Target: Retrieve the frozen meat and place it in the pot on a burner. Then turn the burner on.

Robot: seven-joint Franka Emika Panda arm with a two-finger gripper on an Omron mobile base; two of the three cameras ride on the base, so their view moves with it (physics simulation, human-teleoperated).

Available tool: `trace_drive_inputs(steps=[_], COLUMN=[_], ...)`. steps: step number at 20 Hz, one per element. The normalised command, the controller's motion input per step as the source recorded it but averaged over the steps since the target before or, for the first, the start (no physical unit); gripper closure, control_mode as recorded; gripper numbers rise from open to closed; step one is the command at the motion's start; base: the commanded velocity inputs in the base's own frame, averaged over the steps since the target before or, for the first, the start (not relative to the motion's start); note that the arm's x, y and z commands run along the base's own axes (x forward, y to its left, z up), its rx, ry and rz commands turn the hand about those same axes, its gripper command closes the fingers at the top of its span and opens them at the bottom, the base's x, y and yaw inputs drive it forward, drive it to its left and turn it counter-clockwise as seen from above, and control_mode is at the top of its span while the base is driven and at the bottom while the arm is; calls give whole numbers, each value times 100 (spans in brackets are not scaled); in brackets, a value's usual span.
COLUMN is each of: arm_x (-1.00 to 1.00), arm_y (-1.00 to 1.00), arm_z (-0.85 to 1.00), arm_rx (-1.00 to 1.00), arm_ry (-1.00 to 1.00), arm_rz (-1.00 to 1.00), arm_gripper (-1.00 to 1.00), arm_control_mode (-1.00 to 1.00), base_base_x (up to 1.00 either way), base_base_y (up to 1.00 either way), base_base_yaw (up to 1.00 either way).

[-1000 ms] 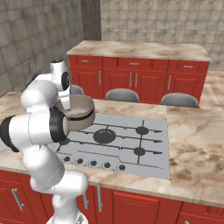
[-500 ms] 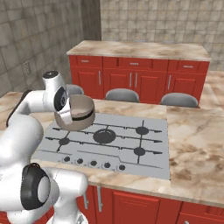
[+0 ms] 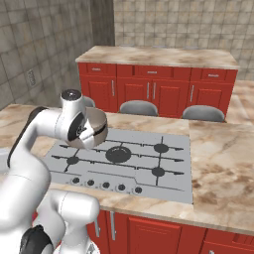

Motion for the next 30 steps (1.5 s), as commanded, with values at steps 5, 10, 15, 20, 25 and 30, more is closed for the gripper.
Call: trace_drive_inputs(steps=[5,10,15,20,25,30], arm_x=[-16,-6,0,-2,0,0], arm_y=[-12,0,0,0,0,-1], arm_z=[11,2,-21,-59,-42,-39], arm_rx=[-7,-28,-3,0,-11,-14], arm_ry=[10,15,6,7,12,0], arm_rz=[31,34,15,11,5,4], arm_gripper=[-100,-100,-100,-100,-100,-100], arm_control_mode=[-100,-100,-100,-100,-100,-100], base_base_x=[0,0,0,0,0,0], base_base_y=[0,0,0,0,0,0], base_base_yaw=[0,0,0,0,0,0])
